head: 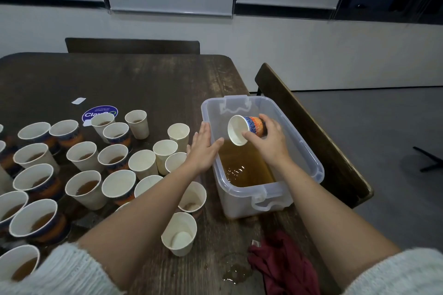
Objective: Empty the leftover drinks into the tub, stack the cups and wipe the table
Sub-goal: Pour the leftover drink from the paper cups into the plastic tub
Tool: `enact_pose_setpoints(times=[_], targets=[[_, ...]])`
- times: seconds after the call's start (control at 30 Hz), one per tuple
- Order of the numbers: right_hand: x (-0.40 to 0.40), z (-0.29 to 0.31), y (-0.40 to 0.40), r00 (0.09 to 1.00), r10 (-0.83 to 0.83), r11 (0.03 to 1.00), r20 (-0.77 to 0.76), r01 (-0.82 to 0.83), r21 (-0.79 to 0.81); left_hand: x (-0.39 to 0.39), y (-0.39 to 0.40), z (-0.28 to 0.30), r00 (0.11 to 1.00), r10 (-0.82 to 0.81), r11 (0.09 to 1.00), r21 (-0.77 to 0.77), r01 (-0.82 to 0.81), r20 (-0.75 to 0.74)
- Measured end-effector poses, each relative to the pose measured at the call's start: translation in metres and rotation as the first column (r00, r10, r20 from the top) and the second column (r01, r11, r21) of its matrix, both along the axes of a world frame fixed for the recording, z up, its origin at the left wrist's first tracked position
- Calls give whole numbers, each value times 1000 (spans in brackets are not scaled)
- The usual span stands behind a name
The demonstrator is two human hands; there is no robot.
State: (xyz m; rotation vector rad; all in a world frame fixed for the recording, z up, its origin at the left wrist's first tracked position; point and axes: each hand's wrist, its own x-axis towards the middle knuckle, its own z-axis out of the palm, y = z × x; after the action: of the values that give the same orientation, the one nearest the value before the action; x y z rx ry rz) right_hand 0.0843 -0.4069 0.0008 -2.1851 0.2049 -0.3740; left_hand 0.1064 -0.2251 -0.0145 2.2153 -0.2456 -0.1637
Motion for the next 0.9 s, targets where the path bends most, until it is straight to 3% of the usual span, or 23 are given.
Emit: enact_pose_setpoints(times=[0.2,0.33,0.47,0.57,0.67,0.9], targets=[[-2,31,30,994,105,942,-16,-94,322,-5,26,40,998,-27,947,-320,10,-49],[-8,68,75,970,243,805,7,-206,556,-7,55,66,991,2,926,-375,49,135],[-12,92,128,930,367,694,-1,-273,666,-21,102,79,972,25,902,-425,79,234],[-16,92,178,879,473,612,-53,-284,738,-36,151,83,940,137,912,-411,3,312],[-23,82,208,832,537,643,-139,-298,706,-49,193,72,935,172,932,-357,-54,308],[-51,41,277,766,538,803,-352,-339,490,-90,277,32,988,39,989,-149,-17,149]])
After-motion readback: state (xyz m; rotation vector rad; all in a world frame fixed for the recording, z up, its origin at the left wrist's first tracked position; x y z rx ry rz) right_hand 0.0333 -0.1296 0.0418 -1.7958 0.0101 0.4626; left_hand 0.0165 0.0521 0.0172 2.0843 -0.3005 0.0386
